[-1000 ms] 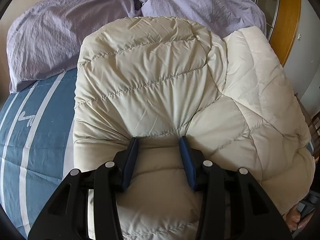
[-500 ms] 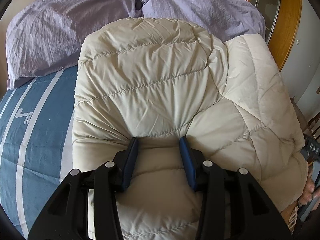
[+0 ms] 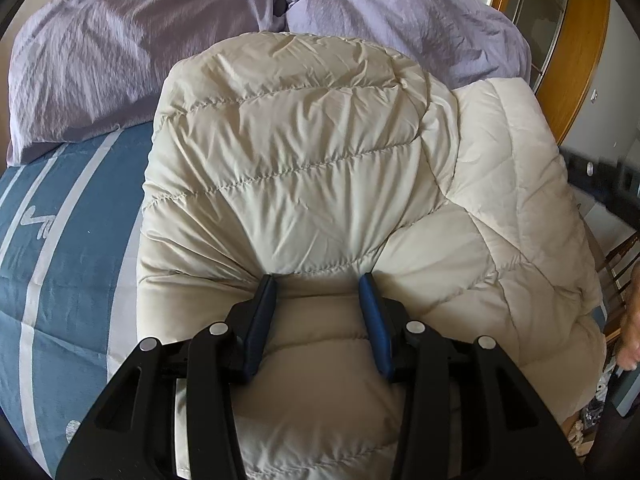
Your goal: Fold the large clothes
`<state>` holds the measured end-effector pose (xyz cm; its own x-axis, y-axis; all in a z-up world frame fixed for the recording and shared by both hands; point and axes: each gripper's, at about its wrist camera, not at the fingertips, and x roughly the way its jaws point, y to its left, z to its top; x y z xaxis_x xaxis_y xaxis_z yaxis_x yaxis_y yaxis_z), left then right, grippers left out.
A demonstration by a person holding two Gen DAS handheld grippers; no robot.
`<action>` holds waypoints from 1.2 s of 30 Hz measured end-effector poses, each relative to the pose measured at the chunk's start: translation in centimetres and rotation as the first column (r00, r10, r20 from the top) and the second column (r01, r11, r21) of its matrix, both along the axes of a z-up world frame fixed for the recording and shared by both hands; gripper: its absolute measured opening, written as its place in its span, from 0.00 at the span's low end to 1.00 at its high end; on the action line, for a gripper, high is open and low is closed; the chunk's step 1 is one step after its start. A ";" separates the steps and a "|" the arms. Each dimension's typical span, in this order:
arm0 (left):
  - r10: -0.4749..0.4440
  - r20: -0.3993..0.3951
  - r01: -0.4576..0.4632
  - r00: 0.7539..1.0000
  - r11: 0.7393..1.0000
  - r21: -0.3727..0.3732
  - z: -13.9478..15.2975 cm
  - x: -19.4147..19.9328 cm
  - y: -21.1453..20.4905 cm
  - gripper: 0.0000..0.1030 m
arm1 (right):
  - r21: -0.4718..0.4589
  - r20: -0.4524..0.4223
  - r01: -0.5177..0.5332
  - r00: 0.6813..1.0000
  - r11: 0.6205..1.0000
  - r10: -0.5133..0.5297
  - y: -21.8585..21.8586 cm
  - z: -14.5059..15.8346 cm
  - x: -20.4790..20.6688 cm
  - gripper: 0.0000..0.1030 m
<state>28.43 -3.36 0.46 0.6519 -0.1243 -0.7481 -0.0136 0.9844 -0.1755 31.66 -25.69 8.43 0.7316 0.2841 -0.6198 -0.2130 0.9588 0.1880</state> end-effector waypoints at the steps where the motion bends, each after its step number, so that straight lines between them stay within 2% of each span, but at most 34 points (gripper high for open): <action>1: 0.000 0.000 0.000 1.000 1.000 -0.003 0.0 0.0 0.0 0.43 | 0.009 0.011 -0.009 1.000 1.000 0.009 0.5 0.7 0.1 0.46; 7: 0.001 0.000 -0.001 1.000 1.000 -0.021 0.0 0.0 0.1 0.43 | 0.037 0.069 -0.063 0.996 0.997 0.061 2.9 3.7 0.1 0.45; 11: 0.001 0.001 -0.001 1.000 1.000 -0.029 -0.1 0.1 0.0 0.43 | 0.021 0.072 -0.090 0.993 0.996 0.089 4.4 4.2 0.4 0.45; 17: -0.002 0.001 0.002 1.000 0.999 -0.035 -0.1 0.1 0.1 0.43 | -0.029 0.018 -0.122 0.992 0.992 0.122 6.1 2.6 1.0 0.39; 24: -0.007 0.006 0.007 1.000 0.999 -0.045 -0.2 0.1 0.2 0.43 | -0.105 -0.054 -0.086 0.995 0.991 0.080 6.2 -1.0 2.3 0.31; 36: -0.017 0.011 0.017 1.000 0.998 -0.057 -0.2 0.2 0.1 0.44 | -0.082 -0.119 -0.049 0.992 0.995 0.039 4.4 -4.0 3.6 0.30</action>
<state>28.66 -3.21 0.21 0.6574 -0.1775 -0.7323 0.0051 0.9729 -0.2313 35.23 -21.26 4.43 0.6402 0.2575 -0.7237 -0.2366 0.9624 0.1331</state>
